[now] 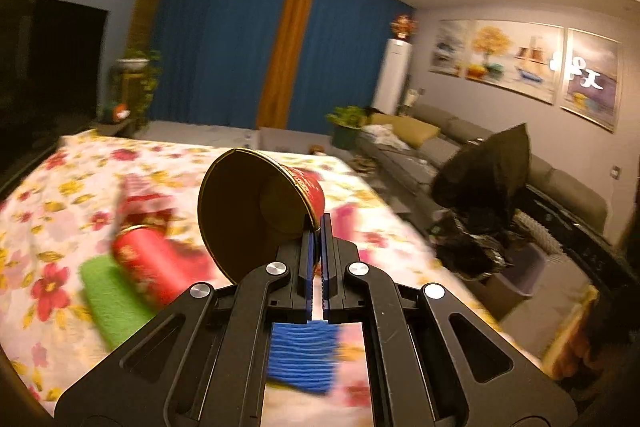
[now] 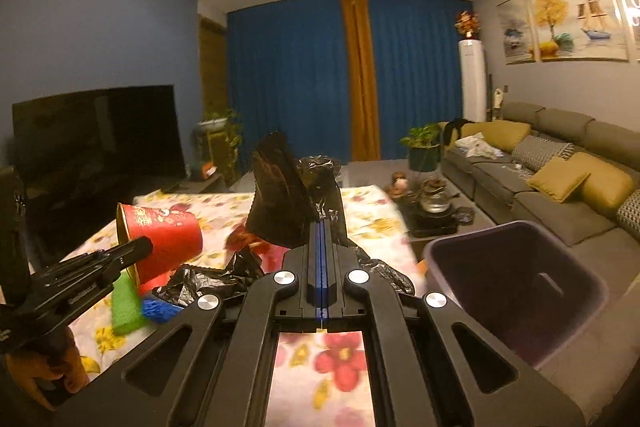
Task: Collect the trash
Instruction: 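Grasp the black plastic bag with the right gripper while the left gripper holds the red cup, then carry the red cup and black bag over the grey bin with both grippers, then open both grippers to drop the red cup and black bag into the bin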
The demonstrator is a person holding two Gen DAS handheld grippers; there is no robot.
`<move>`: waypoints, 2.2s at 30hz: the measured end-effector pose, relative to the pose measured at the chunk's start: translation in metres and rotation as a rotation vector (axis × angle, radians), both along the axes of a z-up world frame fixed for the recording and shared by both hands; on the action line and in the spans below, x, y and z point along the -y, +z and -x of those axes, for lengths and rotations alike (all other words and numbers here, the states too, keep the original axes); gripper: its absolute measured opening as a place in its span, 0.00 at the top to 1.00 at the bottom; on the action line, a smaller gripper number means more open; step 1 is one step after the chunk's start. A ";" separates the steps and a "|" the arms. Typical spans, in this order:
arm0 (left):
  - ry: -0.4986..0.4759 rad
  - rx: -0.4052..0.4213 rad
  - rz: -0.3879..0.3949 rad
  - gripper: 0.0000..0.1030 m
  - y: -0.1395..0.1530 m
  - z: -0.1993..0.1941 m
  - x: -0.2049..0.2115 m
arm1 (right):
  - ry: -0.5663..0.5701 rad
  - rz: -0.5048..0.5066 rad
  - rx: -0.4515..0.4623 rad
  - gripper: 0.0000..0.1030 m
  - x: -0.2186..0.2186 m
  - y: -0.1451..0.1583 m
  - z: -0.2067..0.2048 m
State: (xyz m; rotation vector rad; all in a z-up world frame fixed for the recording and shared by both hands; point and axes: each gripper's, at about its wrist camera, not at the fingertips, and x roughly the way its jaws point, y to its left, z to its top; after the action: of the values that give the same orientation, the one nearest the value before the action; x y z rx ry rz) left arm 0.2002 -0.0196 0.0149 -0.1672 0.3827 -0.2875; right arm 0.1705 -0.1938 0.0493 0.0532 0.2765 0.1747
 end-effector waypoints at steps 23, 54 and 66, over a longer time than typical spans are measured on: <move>-0.351 0.095 -0.074 0.98 0.024 -0.020 0.222 | -0.343 -0.054 0.092 0.99 0.149 0.005 0.024; -0.440 0.004 -0.099 0.98 -0.016 -0.061 0.278 | -0.367 -0.140 0.040 0.99 0.182 -0.014 -0.004; -0.431 -0.033 -0.089 0.83 -0.022 -0.073 0.274 | -0.349 -0.165 0.024 0.99 0.196 -0.014 -0.014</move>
State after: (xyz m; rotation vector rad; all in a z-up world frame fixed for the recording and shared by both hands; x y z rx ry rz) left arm 0.2736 -0.2936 -0.0074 0.0005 0.4623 -0.6918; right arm 0.1840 -0.3894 0.0354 0.2606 0.2245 -0.1488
